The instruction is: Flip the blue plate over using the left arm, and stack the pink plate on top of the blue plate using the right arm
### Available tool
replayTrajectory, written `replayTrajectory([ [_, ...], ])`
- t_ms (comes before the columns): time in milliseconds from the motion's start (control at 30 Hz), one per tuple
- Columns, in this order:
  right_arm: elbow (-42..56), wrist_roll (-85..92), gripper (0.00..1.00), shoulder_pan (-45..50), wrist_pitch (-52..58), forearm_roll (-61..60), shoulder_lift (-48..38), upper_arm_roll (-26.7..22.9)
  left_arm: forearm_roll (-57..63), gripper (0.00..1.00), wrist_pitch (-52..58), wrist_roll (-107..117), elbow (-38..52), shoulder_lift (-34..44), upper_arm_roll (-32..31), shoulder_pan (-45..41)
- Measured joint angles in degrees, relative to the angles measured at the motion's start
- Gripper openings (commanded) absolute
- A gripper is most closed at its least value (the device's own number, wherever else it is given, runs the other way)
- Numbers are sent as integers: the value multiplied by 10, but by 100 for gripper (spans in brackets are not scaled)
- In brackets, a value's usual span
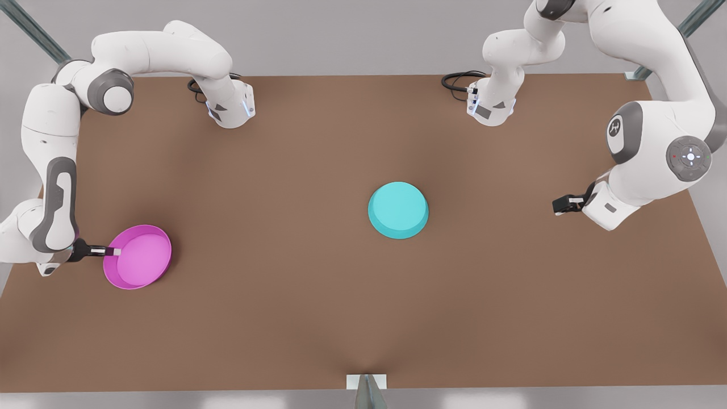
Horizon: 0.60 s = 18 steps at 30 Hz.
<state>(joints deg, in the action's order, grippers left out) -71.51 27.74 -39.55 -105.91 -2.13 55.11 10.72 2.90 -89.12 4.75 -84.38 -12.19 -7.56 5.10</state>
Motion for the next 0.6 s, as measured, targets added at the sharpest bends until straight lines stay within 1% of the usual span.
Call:
replayTrajectory([
  [300,1,1,21,-2,2,-9,0,0,0,100,0,1,0,1,0,0],
  [600,4,-5,21,-1,49,-25,-5,3,0,100,0,1,0,0,0,0],
])
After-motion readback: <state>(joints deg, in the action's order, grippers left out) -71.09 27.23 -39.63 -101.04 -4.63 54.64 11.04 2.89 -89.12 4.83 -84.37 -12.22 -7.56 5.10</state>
